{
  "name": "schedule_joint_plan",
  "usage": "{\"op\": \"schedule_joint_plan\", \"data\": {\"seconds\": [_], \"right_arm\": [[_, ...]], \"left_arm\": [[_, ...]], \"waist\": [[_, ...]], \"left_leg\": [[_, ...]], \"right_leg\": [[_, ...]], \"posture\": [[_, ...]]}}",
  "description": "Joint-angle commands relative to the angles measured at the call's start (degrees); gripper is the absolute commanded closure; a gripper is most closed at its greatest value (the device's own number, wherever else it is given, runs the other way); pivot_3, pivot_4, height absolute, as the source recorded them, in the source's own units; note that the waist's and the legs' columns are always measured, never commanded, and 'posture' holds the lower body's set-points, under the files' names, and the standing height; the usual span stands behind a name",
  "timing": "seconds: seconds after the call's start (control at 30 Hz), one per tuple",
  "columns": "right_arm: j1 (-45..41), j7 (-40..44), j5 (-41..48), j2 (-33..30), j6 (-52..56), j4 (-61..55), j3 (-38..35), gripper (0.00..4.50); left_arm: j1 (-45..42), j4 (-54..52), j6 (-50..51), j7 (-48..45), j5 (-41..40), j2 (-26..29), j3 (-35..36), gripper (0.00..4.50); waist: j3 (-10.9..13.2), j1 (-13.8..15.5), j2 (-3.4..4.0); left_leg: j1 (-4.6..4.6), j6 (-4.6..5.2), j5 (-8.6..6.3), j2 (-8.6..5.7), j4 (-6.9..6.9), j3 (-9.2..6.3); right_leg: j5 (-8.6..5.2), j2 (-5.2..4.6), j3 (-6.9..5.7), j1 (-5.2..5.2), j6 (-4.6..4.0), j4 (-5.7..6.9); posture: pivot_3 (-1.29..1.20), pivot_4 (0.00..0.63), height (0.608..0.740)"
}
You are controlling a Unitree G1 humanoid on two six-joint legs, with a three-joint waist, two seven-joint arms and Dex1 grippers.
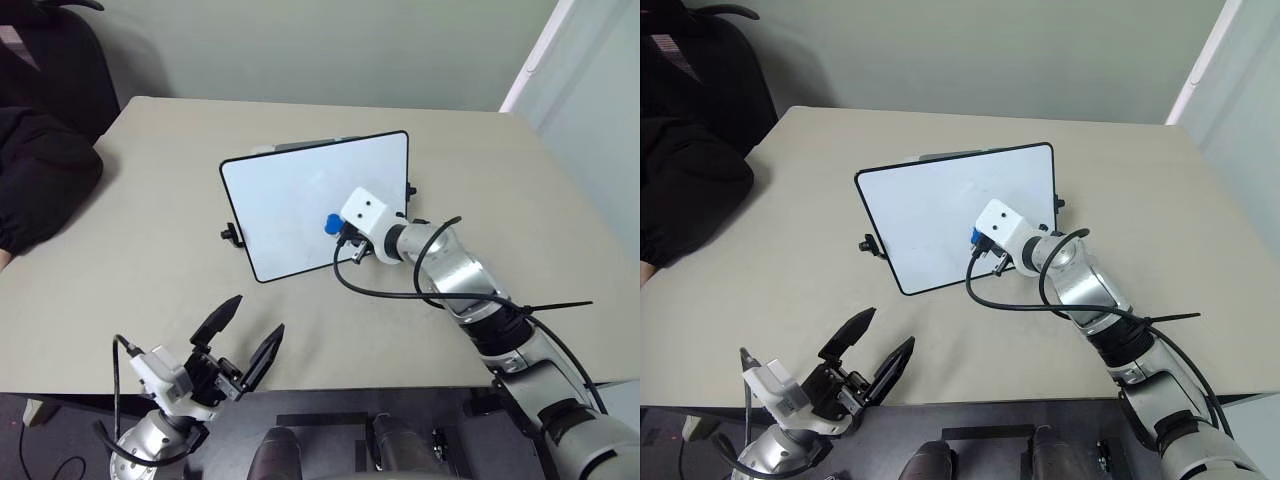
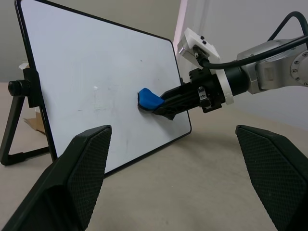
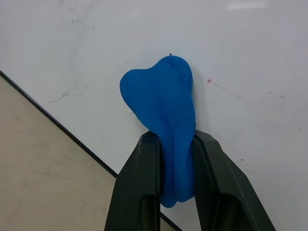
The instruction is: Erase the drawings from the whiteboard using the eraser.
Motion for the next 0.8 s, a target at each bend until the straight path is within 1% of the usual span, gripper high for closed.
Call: {"op": "schedule_joint_plan", "data": {"seconds": [0.03, 0.2, 0.5, 0.63, 0.8], "right_arm": [[-3.7, -3.1, -1.4, -0.4, 0.6, 0.8, -5.7, 3.75], [-5.9, -5.9, -2.0, -0.4, 2.6, 3.7, -8.7, 3.75], [-6.8, -7.7, -2.9, -1.1, 6.5, 5.8, -9.5, 3.75], [-5.8, -6.2, -1.7, -0.2, 7.0, 3.1, -7.9, 3.75], [-2.6, -1.2, 0.5, -0.2, 9.7, -4.2, -2.6, 3.75]], "left_arm": [[0.4, -2.1, -0.4, -0.4, -0.5, 0.1, 0.4, 0.00], [0.7, -2.5, -0.5, -0.4, -0.4, 0.0, 0.1, 0.00], [0.9, -2.9, -0.4, -0.4, -0.4, -0.1, -0.2, 0.00], [1.0, -3.1, -0.4, -0.4, -0.3, 0.0, -0.3, 0.00], [1.0, -3.2, -0.4, -0.4, -0.2, 0.0, -0.5, 0.00]], "waist": [[0.0, 0.0, 0.02], [0.0, 0.0, 0.04], [0.1, 0.0, 0.09], [0.1, 0.1, 0.13], [0.1, 0.1, 0.13]], "left_leg": [[0.00, -0.01, 0.01, 0.00, 0.00, 0.00], [0.02, 0.07, 0.07, 0.00, 0.00, 0.00], [0.02, 0.18, 0.15, 0.00, 0.00, 0.01], [0.01, 0.18, 0.21, 0.00, 0.00, 0.01], [-0.01, 0.18, 0.20, 0.00, -0.08, 0.02]], "right_leg": [[0.02, 0.00, 0.00, -0.01, -0.03, 0.00], [0.15, 0.05, 0.00, -0.02, -0.26, 0.00], [0.25, 0.10, 0.02, -0.02, -0.42, 0.00], [0.28, 0.11, 0.02, -0.02, -0.48, 0.00], [0.23, 0.15, 0.02, -0.07, -0.52, -0.02]], "posture": [[0.00, 0.150, 0.740], [0.00, 0.150, 0.740], [0.00, 0.150, 0.740], [0.00, 0.150, 0.740], [0.00, 0.150, 0.740]]}}
